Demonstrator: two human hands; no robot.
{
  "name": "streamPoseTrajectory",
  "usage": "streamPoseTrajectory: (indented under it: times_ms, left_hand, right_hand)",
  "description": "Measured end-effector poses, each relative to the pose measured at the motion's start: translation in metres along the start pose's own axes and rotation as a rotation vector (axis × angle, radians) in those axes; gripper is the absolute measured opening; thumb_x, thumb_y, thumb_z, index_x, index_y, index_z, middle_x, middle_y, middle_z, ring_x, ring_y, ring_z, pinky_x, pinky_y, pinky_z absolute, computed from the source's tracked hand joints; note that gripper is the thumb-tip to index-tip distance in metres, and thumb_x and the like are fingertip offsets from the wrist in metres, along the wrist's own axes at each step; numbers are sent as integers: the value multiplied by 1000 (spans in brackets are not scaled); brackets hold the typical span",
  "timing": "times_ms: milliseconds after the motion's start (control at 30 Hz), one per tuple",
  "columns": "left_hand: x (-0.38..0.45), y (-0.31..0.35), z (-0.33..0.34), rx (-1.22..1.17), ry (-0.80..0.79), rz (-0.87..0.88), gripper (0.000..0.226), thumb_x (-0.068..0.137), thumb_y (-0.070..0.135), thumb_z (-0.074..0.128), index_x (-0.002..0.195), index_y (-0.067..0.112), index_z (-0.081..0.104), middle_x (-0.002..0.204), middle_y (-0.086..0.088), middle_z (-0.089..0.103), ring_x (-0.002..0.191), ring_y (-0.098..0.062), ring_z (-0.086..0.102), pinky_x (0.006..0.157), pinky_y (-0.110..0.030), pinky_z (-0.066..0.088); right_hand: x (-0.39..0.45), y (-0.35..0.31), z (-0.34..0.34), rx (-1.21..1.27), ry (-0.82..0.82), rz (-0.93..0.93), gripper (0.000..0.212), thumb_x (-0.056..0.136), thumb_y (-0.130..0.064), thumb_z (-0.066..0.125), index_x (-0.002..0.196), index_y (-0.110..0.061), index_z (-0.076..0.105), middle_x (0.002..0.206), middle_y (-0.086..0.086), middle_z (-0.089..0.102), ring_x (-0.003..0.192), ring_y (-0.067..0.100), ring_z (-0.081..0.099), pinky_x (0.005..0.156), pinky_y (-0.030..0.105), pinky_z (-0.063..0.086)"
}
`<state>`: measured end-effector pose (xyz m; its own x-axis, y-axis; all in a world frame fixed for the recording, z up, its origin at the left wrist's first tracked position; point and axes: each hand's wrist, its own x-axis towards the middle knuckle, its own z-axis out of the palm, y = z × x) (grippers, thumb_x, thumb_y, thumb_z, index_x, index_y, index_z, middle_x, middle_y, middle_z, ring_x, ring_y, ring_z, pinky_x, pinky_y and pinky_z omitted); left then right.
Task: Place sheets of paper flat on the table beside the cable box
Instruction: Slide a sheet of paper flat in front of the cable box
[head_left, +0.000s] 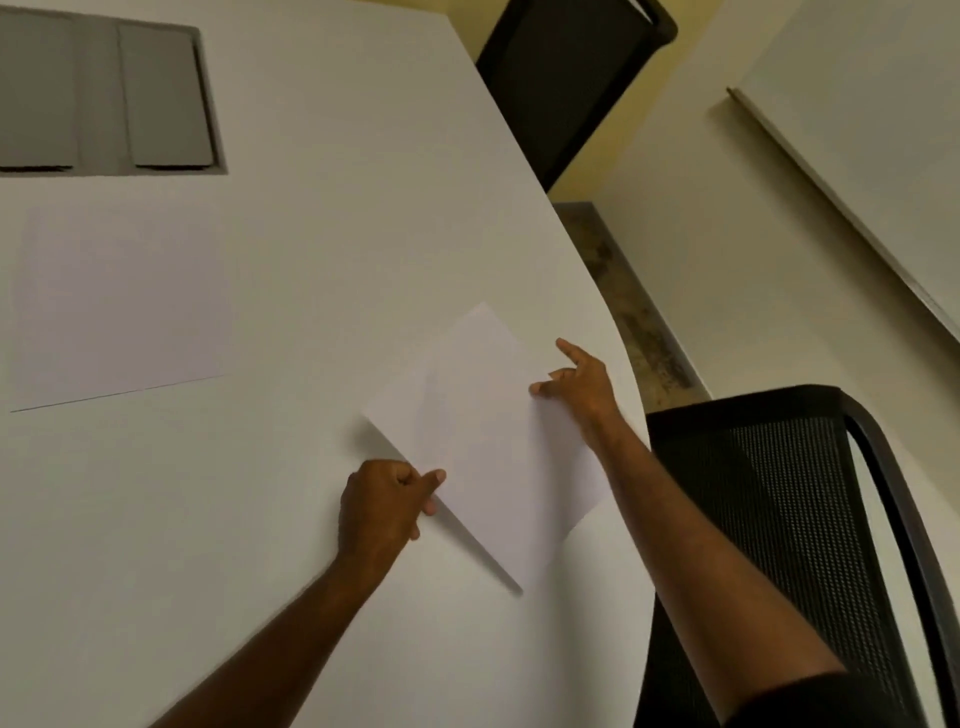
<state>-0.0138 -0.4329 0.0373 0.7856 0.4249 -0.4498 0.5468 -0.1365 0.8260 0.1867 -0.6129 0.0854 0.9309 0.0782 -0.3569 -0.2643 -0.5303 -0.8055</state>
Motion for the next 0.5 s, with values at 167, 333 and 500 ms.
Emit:
streamPoseTrajectory:
  times_ms: [167,333,500]
  left_hand:
    - [-12,-14,40,97,-3,-77,44,85,45,74,54,15,67,49,7,68,35,-11,60,55,-25,53]
    - [-7,-21,60,91,-70,-138,38,87,46,72,69,12,72,54,3,71,35,-10,58,52,-26,56]
    - [2,-30,66,34,-100,-188,32,87,41,74,69,15,74,55,-1,72,34,-12,55,45,-24,51]
  right_hand:
    - [14,53,3,-134,30,4,89,73,-4,83,150,-20,41,73,-7,54,75,10,58,89,28,47]
    - [32,77,21,-366,42,-109,82,79,-14,76,151,-28,39,73,-11,55,80,14,59,100,37,47]
    - [42,88,31,-500,81,-215,74,81,-20,73,147,-31,43,103,-5,64,104,17,61,100,34,32]
